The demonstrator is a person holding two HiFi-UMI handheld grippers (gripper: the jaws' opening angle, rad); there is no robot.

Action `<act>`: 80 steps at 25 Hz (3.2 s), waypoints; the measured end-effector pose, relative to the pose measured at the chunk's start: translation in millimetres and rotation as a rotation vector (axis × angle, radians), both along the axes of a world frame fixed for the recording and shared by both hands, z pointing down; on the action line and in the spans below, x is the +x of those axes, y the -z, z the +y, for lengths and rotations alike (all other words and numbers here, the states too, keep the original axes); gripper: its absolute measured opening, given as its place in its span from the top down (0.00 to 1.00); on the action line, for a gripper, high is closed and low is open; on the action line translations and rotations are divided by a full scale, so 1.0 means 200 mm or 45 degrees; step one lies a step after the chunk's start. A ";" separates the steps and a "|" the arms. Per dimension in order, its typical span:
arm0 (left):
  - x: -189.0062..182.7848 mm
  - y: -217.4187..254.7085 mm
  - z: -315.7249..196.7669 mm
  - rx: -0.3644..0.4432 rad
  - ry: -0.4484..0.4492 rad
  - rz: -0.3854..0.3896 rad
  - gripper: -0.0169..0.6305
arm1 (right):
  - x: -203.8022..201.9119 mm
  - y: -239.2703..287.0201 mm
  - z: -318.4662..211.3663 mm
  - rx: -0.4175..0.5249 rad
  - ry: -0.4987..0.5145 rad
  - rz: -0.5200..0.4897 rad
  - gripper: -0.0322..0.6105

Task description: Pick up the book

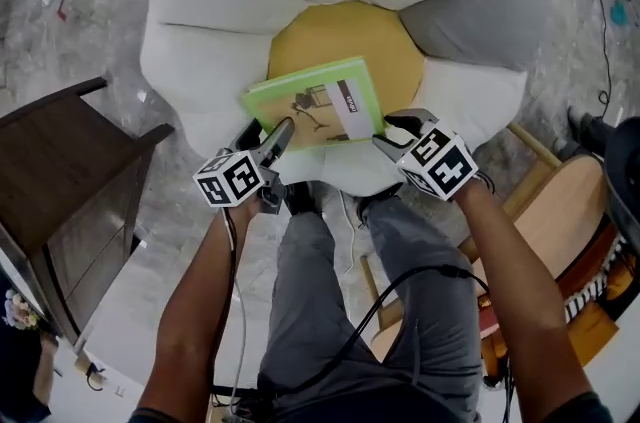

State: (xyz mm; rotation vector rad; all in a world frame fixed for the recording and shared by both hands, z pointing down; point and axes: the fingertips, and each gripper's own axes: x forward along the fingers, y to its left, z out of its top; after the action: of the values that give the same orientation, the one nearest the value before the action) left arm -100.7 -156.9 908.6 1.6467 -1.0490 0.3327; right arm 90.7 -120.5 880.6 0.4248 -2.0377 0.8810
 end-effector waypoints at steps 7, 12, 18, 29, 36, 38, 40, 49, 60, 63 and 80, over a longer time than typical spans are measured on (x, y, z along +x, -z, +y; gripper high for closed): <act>0.00 0.75 -0.20 0.301 -0.194 0.018 0.44 | -0.04 0.68 -0.06 0.316 -0.202 0.041 0.68; 0.01 1.38 -0.30 0.513 -0.265 0.050 0.44 | -0.04 1.22 -0.14 0.541 -0.334 0.071 0.68; 0.01 2.13 -0.34 0.782 -0.316 0.054 0.44 | -0.03 1.89 -0.22 0.817 -0.396 0.061 0.68; -0.06 3.20 -0.18 1.173 -0.368 0.022 0.44 | -0.11 2.91 -0.15 1.177 -0.507 -0.031 0.71; -0.11 3.63 -0.08 1.385 -0.425 0.009 0.44 | -0.17 3.26 -0.08 1.301 -0.588 -0.057 0.71; -0.13 3.70 -0.06 1.419 -0.426 0.005 0.44 | -0.19 3.32 -0.08 1.355 -0.544 -0.043 0.71; -0.16 3.76 -0.04 1.458 -0.423 -0.001 0.44 | -0.21 3.38 -0.08 1.358 -0.566 -0.044 0.71; -0.22 4.01 -0.01 1.616 -0.394 -0.030 0.44 | -0.28 3.63 -0.07 1.474 -0.566 -0.009 0.71; -0.15 4.10 0.07 1.693 -0.391 -0.035 0.44 | -0.19 3.72 -0.03 1.532 -0.572 0.029 0.74; -0.15 4.11 0.09 1.696 -0.398 -0.032 0.44 | -0.19 3.73 -0.02 1.544 -0.559 0.035 0.74; -0.17 4.17 0.14 1.700 -0.399 -0.005 0.44 | -0.21 3.79 0.04 1.550 -0.535 0.088 0.74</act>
State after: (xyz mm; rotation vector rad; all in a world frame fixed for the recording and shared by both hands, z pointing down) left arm -135.3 -128.5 75.4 3.0015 -1.0530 -0.2664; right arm 48.6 -112.4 122.4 1.5329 -2.2476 -0.2872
